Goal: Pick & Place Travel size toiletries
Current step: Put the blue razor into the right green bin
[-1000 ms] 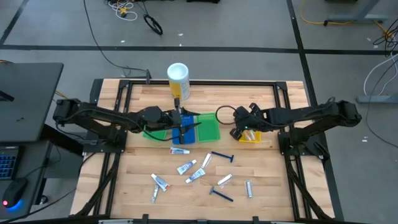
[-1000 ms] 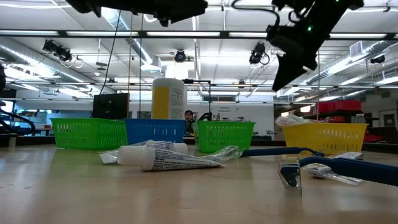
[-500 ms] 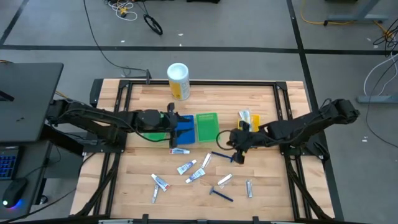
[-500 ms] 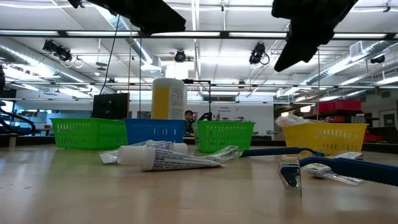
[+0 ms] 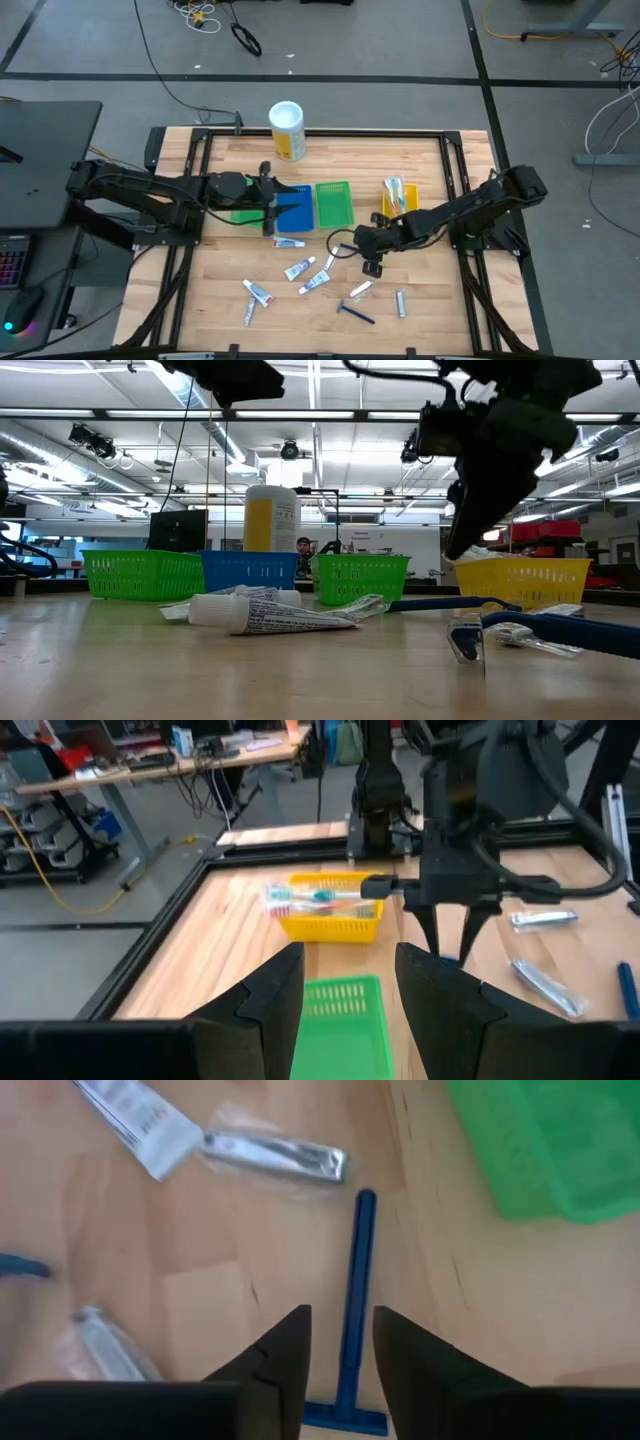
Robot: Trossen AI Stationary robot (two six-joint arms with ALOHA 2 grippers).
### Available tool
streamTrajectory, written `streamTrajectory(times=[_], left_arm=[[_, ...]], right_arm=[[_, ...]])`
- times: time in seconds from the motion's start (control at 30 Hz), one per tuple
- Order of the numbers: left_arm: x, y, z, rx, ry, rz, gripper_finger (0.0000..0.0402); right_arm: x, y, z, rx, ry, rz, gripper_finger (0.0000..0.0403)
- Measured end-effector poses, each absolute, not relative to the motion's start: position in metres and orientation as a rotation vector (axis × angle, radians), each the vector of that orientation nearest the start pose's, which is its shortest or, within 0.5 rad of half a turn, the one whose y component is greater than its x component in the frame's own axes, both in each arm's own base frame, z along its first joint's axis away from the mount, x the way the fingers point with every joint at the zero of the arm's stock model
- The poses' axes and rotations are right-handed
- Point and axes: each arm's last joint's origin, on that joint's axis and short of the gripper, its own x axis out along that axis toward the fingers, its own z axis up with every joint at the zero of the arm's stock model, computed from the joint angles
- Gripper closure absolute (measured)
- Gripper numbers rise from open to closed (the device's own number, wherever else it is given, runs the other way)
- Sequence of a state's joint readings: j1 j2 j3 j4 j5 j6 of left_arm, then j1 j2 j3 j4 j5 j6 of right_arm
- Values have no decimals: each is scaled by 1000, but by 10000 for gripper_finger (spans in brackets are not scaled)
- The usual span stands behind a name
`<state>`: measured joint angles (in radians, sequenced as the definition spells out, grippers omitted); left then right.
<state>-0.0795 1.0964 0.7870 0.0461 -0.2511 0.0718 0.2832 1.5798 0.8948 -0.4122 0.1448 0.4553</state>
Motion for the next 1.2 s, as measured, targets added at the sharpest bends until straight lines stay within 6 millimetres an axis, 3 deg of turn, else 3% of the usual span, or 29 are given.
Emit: streamTrajectory(times=[0.4,0.8,0.93,1.2], left_arm=[[236,-11,298,108,284,173,233],[235,-11,292,120,341,171,233],[235,-11,292,121,345,170,233],[235,-11,292,121,347,170,233]], right_arm=[[291,79,151,159,1121,-142,224],[295,71,130,143,1187,-216,223],[295,71,130,139,1193,-191,250],[295,69,130,155,1201,-193,350]])
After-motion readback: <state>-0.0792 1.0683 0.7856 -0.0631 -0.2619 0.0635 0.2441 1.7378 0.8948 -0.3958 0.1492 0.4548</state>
